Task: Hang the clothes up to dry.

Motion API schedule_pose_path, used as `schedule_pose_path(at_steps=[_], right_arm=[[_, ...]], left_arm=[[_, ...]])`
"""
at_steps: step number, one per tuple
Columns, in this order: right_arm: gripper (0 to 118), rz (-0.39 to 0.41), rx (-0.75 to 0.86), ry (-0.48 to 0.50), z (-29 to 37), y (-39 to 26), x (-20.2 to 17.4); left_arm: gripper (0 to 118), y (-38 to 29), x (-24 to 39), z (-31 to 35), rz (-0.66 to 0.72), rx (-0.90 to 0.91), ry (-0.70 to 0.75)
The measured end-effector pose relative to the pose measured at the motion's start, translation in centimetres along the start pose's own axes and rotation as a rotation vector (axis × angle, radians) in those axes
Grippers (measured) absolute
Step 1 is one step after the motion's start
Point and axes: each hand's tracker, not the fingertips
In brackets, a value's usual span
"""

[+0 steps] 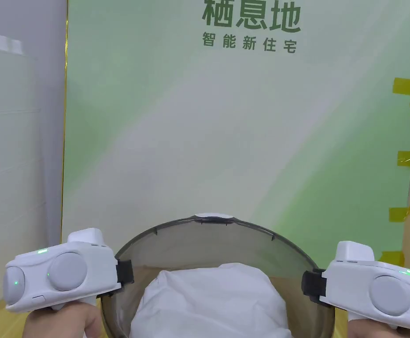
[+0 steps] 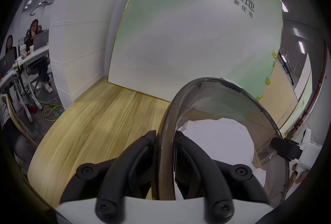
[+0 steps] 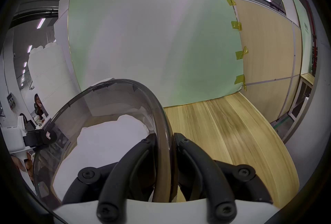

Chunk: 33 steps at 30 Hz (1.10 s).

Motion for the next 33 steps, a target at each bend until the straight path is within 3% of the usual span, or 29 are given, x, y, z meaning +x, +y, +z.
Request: schedule_pose_path(at_steps=[33], right_arm=[[16, -0.027, 0.016, 0.010, 0.4, -0.5, 0.9]], left_arm=[[20, -0.2, 0.7, -0.2, -0.022, 0.005, -0.005]])
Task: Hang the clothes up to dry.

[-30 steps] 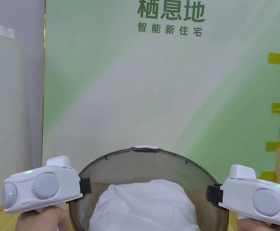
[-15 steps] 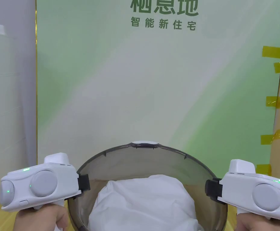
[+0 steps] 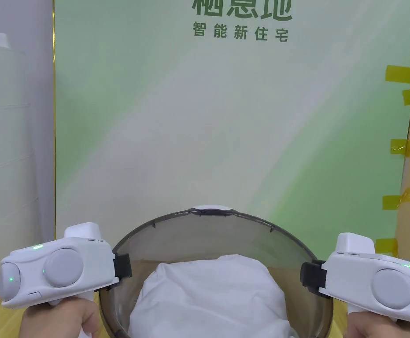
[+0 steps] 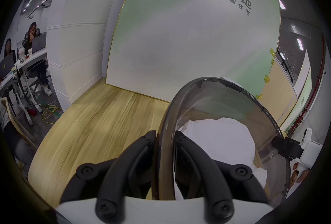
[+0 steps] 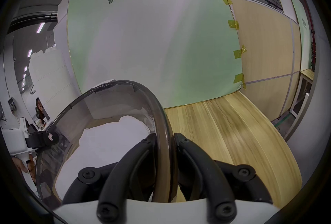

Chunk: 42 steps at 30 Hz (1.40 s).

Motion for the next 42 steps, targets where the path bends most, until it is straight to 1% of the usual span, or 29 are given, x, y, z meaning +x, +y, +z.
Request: schedule_pose_path(at_steps=[29, 34, 40, 42], right_arm=[[16, 0.004, -0.022, -0.001, -1.0, -1.0, -0.1], [16, 0.004, -0.055, -0.015, -4.3, -1.1, 0.6], [16, 0.013, -0.134, -0.053, -11.0, -1.8, 2.5], [16, -0.003, -0.167, -0.067, -13.2, -2.4, 3.2]], left_arm=[[20, -0.5, -0.7, -0.5, -0.001, -0.007, 0.007], [20, -0.6, -0.5, -4.0, -0.018, -0.039, 0.024], [20, -1.4, 0.1, -11.2, -0.042, -0.110, 0.053], [20, -2.1, 0.3, -13.5, -0.061, -0.128, 0.071]])
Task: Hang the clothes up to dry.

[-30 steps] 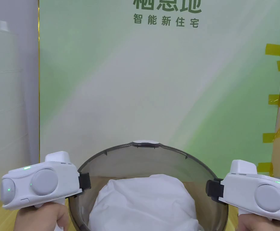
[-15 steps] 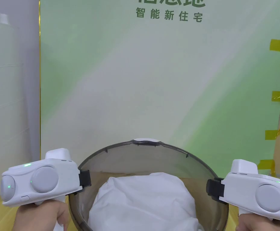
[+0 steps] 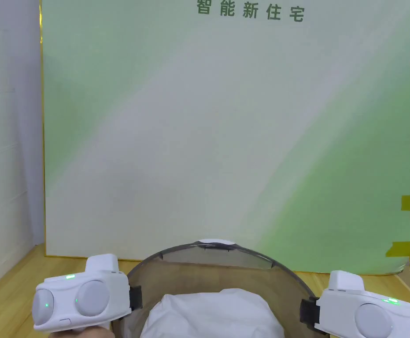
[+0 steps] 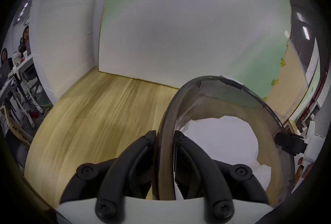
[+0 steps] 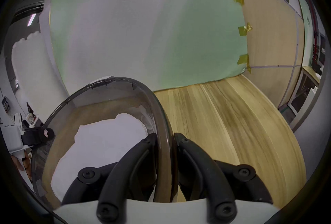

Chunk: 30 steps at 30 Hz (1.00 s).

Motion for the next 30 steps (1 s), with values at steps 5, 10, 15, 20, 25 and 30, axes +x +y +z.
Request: schedule_pose_path(at_steps=[5, 10, 15, 20, 25, 30], right_arm=[[17, 0.021, -0.041, -0.016, -3.4, -0.7, 1.0], [18, 0.085, 0.006, -0.037, -3.4, -1.2, 0.5], [114, -0.019, -0.065, 0.090, -3.1, 0.0, 2.2], [118, -0.169, 0.004, 0.165, -0.5, 0.5, 4.3], [117, -0.115, 0.097, 0.157, 4.2, 1.8, 4.3], [117, 0.023, 0.310, 0.153, 10.9, 4.1, 1.4]], left_arm=[[20, -1.2, -0.1, -3.4, 0.001, -0.050, 0.004], [20, -0.9, 0.4, -3.2, 0.005, -0.026, 0.011], [20, -1.3, 0.1, -2.8, -0.026, -0.015, 0.000], [77, -1.2, -0.5, -2.6, -0.006, -0.039, -0.025], [108, 0.9, -2.4, 2.4, 0.002, 0.128, -0.054], [109, 3.3, -1.9, 10.4, -0.203, 0.384, -0.037]])
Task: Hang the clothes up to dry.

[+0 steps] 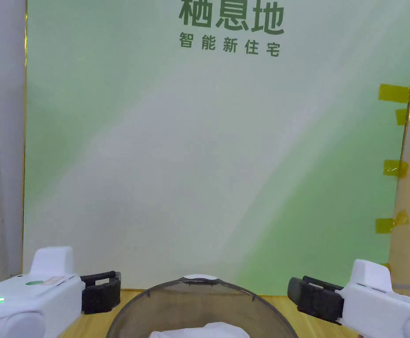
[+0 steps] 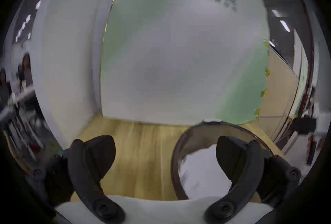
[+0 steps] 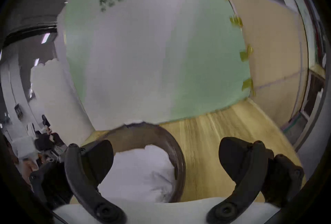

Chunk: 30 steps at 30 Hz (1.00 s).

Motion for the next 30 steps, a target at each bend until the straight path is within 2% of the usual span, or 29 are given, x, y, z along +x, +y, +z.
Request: schedule_pose_path(at_steps=[3, 4, 5, 6, 7, 8, 9, 10, 11, 13, 15, 17, 19, 22, 24, 27, 30], right_arm=[[117, 0.087, 0.097, -0.010, 2.8, 0.9, -2.1], [116, 0.102, 0.107, -0.022, 3.2, 0.9, -2.4], [114, 0.113, 0.114, -0.039, 3.8, 0.7, -2.8], [108, 0.112, 0.127, -0.055, 4.5, 0.4, -3.2], [86, 0.122, 0.140, -0.084, 4.9, 0.1, -3.4], [51, 0.135, 0.138, -0.081, 5.0, -0.3, -3.4], [6, 0.147, 0.149, -0.081, 5.1, -0.6, -3.6], [0, 0.165, 0.142, -0.095, 5.0, -0.9, -3.8], [0, 0.155, 0.120, -0.106, 5.0, -1.2, -3.9], [0, 0.151, 0.081, -0.045, 4.3, -1.6, -4.3], [0, 0.179, 0.058, -0.046, 3.3, -2.5, -6.4], [0, 0.212, 0.014, 0.002, 1.9, -3.5, -9.4], [0, 0.238, -0.063, 0.122, 0.0, -4.9, -13.8], [0, 0.359, -0.182, 0.268, -3.3, -7.8, -22.9], [0, 0.378, -0.225, 0.363, -5.9, -10.0, -28.7], [0, 0.408, -0.312, 0.326, -10.0, -12.5, -33.9], [0, 0.403, -0.403, 0.266, -12.9, -14.1, -34.9]], left_arm=[[109, 0.8, 0.0, 2.3, -0.043, 0.020, 0.006], [102, 0.8, 0.0, 2.7, -0.036, 0.019, 0.012], [81, 0.6, -0.2, 3.3, -0.024, 0.034, 0.014], [44, 0.3, -0.6, 3.8, -0.003, 0.048, 0.006], [5, 0.2, -0.8, 3.6, 0.005, 0.042, 0.013], [2, -0.2, -1.1, 3.4, 0.019, 0.018, 0.038], [1, -0.5, -1.7, 3.7, 0.030, 0.020, 0.051], [1, -0.8, -2.2, 3.8, 0.037, 0.019, 0.020], [1, -1.1, -2.4, 3.7, 0.043, 0.004, -0.011], [1, -1.6, -2.9, 3.9, 0.044, -0.003, -0.002], [1, -2.1, -3.3, 4.1, 0.039, -0.002, 0.002], [1, -2.5, -4.1, 4.3, 0.037, -0.006, 0.003], [1, -2.9, -4.7, 4.4, 0.035, -0.012, 0.006], [1, -3.3, -5.9, 4.6, 0.036, -0.025, 0.020], [1, -3.7, -6.6, 4.7, 0.039, -0.044, 0.025], [1, -4.3, -7.6, 4.9, 0.032, -0.071, 0.035], [1, -4.7, -8.6, 5.1, 0.028, -0.083, 0.051]])
